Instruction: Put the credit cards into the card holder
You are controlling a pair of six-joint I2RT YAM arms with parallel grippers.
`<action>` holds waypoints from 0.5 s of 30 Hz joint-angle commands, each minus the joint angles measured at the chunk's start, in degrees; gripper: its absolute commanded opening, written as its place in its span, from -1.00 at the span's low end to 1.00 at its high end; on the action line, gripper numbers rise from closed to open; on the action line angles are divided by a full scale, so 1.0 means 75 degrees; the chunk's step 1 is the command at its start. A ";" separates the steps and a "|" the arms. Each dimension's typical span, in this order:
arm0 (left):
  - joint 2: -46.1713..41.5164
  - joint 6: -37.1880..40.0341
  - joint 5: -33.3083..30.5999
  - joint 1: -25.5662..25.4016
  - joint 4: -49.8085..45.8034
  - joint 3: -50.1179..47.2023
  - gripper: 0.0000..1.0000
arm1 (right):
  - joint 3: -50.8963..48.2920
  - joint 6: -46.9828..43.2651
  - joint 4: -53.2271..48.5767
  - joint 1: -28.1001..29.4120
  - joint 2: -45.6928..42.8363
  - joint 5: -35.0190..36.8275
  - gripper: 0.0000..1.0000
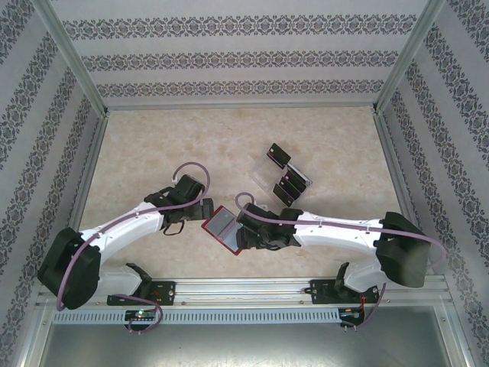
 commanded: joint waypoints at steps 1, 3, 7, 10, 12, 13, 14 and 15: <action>0.0304 0.0336 0.0103 -0.0233 -0.0048 0.0357 1.00 | -0.0037 0.0395 -0.0120 0.0095 0.0255 0.0549 0.37; 0.0491 0.0357 0.0002 -0.0351 -0.0137 0.0445 1.00 | 0.0022 0.0395 -0.0099 0.0109 0.0476 0.0582 0.37; 0.0610 0.0328 -0.0112 -0.0442 -0.0145 0.0434 1.00 | 0.0003 0.0290 0.0043 0.0099 0.0759 0.0564 0.15; 0.0600 0.0302 -0.0166 -0.0464 -0.0146 0.0411 1.00 | -0.0046 0.0175 0.0087 0.0041 0.0802 0.0500 -0.31; 0.0587 0.0296 -0.0190 -0.0476 -0.0156 0.0409 1.00 | -0.0081 0.0037 0.0069 -0.0050 0.0747 0.0480 -0.62; 0.0586 0.0296 -0.0199 -0.0496 -0.0157 0.0420 1.00 | -0.0098 -0.0077 0.0068 -0.0127 0.0688 0.0474 -0.76; 0.0595 0.0296 -0.0199 -0.0494 -0.0146 0.0414 1.00 | -0.0096 -0.0210 0.0040 -0.0225 0.0618 0.0464 -0.86; 0.0596 0.0302 -0.0191 -0.0498 -0.0135 0.0420 1.00 | -0.0083 -0.0357 0.0033 -0.0333 0.0559 0.0437 -0.91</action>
